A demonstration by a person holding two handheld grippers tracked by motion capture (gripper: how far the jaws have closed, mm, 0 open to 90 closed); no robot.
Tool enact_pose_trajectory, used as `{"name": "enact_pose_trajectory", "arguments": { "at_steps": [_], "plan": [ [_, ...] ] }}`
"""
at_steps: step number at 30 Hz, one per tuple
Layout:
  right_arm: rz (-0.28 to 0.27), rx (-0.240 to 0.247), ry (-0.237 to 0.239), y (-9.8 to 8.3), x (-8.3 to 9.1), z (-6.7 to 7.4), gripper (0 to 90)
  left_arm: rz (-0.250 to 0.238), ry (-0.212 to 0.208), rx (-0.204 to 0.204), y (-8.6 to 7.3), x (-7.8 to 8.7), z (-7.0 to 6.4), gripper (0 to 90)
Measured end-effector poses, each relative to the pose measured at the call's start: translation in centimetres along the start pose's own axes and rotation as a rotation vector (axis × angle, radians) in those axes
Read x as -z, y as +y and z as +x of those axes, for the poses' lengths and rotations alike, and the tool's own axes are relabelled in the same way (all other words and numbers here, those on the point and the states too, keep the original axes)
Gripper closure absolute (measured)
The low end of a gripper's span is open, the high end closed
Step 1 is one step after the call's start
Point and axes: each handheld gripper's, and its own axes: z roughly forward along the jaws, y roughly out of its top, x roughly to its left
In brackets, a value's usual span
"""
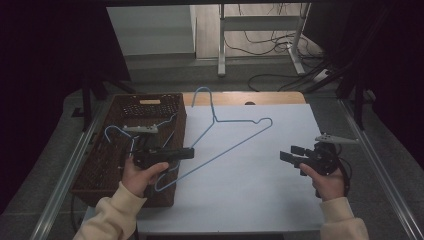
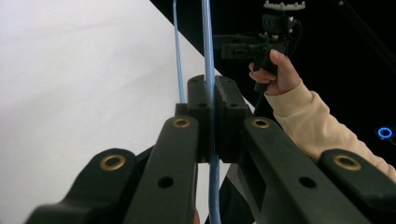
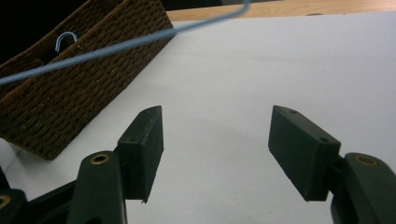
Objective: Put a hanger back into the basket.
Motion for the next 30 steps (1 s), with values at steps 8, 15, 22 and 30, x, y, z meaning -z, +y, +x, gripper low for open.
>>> {"name": "enact_pose_trajectory", "arguments": {
  "at_steps": [8, 15, 22, 30],
  "plan": [
    [0.02, 0.012, -0.003, -0.2, -0.3, 0.1, 35.9, -0.077, 0.042, 0.011, -0.3, 4.9, 1.2, 86.5],
    [0.027, 0.007, -0.008, -0.4, -0.2, 0.0, 35.9, -0.15, 0.112, 0.045, -1.1, 9.4, 3.5, 86.5],
    [0.029, 0.011, -0.013, -0.4, -0.3, 0.1, 35.9, -0.213, 0.175, 0.111, -2.6, 12.2, 6.0, 86.5],
    [0.034, 0.005, -0.015, -0.5, -0.3, 0.0, 35.9, -0.255, 0.243, 0.167, -4.0, 14.2, 8.1, 86.5]
  ]
}}
